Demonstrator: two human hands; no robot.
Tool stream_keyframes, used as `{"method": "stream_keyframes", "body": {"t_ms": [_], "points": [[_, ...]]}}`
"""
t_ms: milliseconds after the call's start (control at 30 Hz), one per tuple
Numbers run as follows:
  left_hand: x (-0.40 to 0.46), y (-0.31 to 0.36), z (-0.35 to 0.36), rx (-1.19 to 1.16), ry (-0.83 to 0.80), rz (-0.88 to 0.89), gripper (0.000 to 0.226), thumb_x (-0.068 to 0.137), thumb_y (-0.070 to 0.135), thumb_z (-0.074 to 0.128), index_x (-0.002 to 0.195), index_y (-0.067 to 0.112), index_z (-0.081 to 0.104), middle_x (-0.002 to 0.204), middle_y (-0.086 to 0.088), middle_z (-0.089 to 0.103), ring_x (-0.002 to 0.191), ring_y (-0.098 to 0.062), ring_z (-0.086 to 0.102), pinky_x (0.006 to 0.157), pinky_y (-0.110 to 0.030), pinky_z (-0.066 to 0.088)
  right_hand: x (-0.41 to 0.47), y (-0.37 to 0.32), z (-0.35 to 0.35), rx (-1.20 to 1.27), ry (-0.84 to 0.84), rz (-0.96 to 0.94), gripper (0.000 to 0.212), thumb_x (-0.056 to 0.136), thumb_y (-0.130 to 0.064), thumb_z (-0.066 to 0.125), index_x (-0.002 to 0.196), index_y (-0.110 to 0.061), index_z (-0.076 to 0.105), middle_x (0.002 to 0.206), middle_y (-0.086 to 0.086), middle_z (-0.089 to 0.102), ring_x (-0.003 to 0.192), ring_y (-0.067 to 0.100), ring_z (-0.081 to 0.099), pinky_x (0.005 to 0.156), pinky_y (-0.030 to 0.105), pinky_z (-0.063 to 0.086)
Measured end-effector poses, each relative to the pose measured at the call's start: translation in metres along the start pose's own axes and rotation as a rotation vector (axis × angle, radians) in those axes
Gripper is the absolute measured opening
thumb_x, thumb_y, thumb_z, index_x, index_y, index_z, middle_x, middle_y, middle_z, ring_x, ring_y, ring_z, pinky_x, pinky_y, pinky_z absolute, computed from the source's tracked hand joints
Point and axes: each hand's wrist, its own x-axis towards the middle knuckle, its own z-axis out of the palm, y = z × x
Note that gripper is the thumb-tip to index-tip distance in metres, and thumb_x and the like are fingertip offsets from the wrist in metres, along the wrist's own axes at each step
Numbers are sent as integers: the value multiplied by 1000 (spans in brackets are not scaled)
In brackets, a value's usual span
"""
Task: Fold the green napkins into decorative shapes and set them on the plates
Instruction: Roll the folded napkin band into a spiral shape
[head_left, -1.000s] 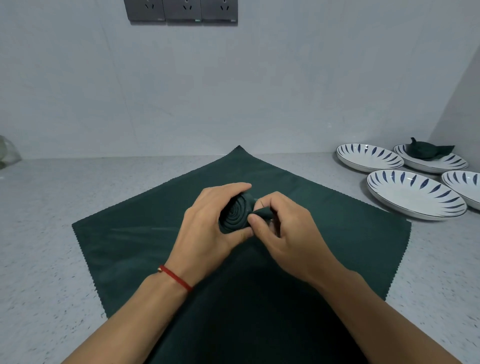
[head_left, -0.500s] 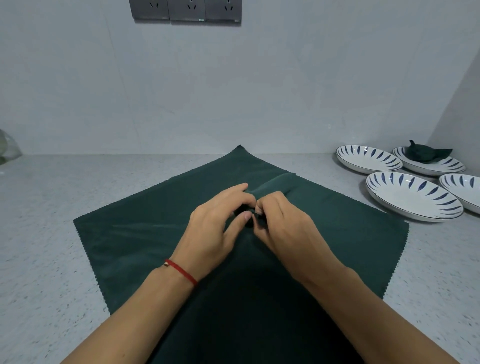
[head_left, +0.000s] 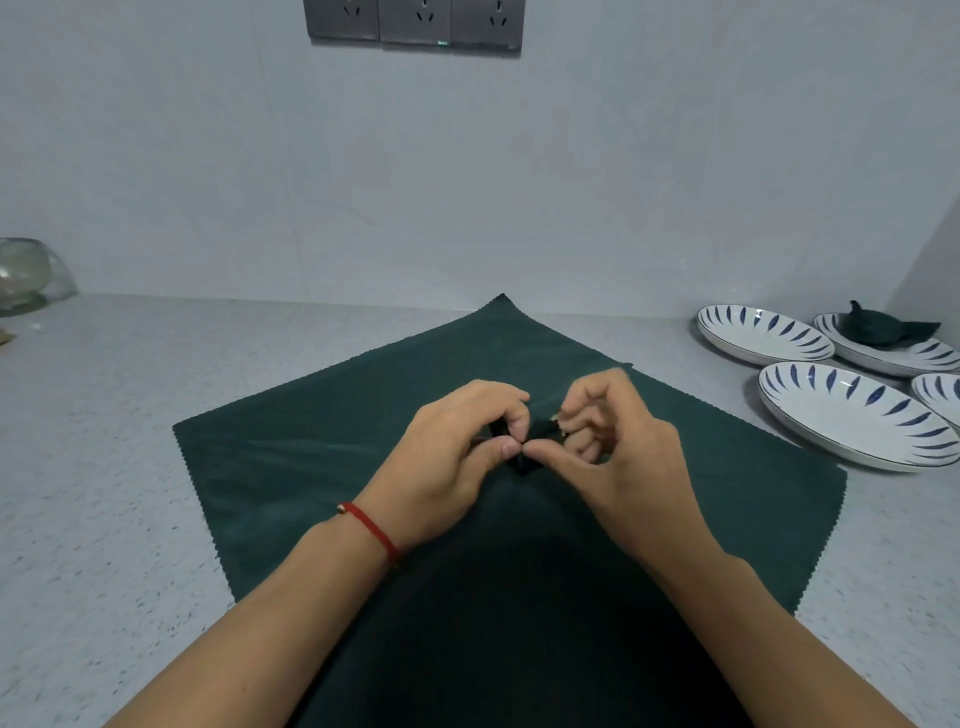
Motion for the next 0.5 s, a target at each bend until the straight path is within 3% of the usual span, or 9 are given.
{"method": "stream_keyframes", "body": {"t_ms": [100,200,367,500], "points": [[1,2,0,-77,8,-67,15,91,2,65,86,16,60,98,4,67,118,-12,59,81,-46,55,-1,-3,2,-30,52,-48,38,76,-17,88,80,-23,50,73,-4,59,58,18,52,56,22,46],[1,3,0,-113,16,-106,16,91,4,67,83,15,60,97,4,69,120,-8,60,91,-44,53,0,-1,3,-145,73,-199,22,79,-17,85,77,-16,63,72,-8,60,64,13,55,60,26,46],[0,8,2,-181,47,-134,14,92,1,67,85,12,61,95,6,69,121,-3,60,94,-43,53,-1,4,2,-205,64,-297,4,86,-16,80,89,-14,78,85,-6,67,79,10,63,69,28,51],[1,9,3,-212,68,-156,13,92,-1,66,86,9,62,94,3,68,122,-4,59,92,-51,54,-2,10,6,-262,116,-353,14,90,-20,75,101,-15,81,88,-3,66,79,14,63,67,30,51]]}}
